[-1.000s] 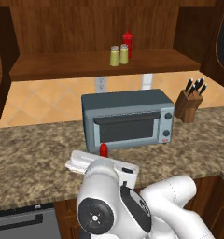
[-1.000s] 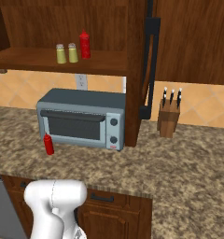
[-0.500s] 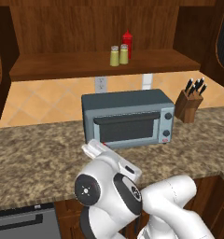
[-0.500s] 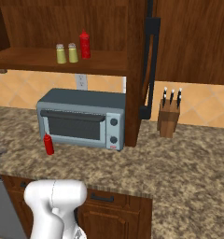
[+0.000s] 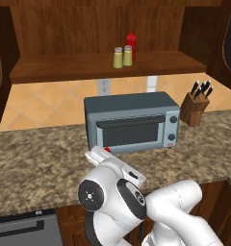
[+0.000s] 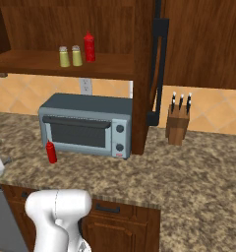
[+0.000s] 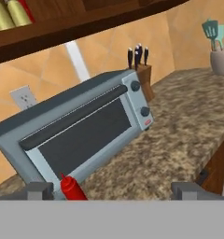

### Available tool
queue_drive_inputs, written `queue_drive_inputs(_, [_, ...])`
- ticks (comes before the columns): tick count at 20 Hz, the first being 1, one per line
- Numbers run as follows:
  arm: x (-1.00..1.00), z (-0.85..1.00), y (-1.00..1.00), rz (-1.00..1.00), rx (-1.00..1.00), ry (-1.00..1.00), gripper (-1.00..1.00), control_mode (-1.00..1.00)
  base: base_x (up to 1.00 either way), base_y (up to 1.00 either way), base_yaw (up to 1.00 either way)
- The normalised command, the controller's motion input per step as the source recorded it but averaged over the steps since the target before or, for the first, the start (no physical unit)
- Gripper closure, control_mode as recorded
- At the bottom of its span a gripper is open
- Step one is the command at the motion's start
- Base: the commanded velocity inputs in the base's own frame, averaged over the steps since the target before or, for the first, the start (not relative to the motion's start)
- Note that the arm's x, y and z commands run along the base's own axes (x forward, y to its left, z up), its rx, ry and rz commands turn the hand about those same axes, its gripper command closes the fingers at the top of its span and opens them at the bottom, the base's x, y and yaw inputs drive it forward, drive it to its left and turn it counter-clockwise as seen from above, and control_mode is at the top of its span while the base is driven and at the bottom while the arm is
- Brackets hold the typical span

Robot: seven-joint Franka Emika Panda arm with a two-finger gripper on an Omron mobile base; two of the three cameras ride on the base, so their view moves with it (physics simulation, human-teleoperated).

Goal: Put the shaker and condiment bottle from the counter next to their counterparts in the cabinet.

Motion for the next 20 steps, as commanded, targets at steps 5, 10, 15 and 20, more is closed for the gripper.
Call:
queue_drive_inputs(5, [-0.06, -0.09, -0.22, -0.11, -0.08, 0.03, -1.0, -1.0, 0.0, 0.0, 0.0])
queue_drive_inputs(10, [0.0, -0.02, -0.03, 0.0, -0.04, 0.04, -1.0, -1.0, 0.0, 0.0, 0.0])
queue_drive_inputs(15, [0.21, -0.74, 0.0, 0.04, -0.03, 0.07, -1.0, -1.0, 0.0, 0.0, 0.0])
queue_drive_inputs(20, [0.29, -0.37, 0.0, 0.11, 0.0, 0.0, -1.0, -1.0, 0.0, 0.0, 0.0])
